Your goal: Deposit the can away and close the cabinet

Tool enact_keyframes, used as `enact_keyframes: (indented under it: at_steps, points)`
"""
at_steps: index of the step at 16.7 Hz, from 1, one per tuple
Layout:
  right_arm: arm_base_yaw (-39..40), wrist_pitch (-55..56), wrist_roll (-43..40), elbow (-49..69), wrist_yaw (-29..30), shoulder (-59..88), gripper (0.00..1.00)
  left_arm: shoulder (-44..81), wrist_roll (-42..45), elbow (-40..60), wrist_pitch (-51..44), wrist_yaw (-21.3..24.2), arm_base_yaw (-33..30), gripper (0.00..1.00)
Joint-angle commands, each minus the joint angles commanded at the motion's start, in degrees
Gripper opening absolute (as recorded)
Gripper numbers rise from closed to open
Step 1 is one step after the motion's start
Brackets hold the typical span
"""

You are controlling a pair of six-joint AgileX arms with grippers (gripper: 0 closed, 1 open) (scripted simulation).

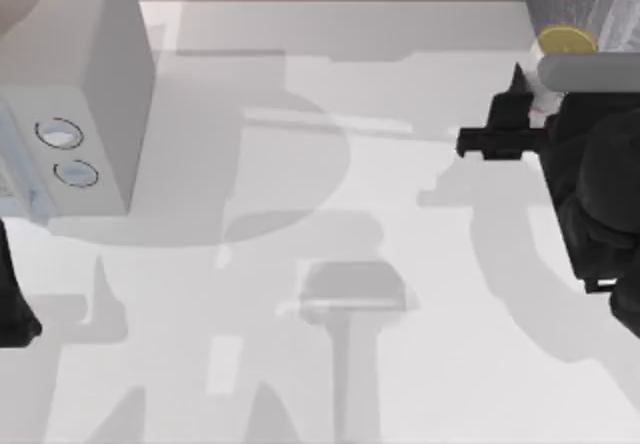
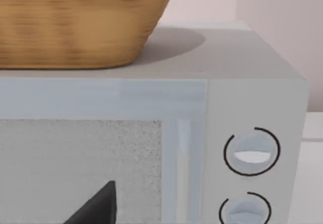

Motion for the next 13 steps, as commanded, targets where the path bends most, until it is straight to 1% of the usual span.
enact_keyframes:
  at_steps: [4,7,13]
  points:
    - [-2.81,-4.57,-0.41,-2.8,-3.02,-8.45,0.0,0.0,0.0,0.0,0.0,0.0,0.0,1.0]
    - [-6.32,-10.46,-1.15,-6.59,-6.37,-17.72,0.0,0.0,0.0,0.0,0.0,0.0,0.0,1.0]
    - [-15.14,-25.18,-2.57,-15.69,-16.06,-43.76,0.0,0.0,0.0,0.0,0.0,0.0,0.0,1.0]
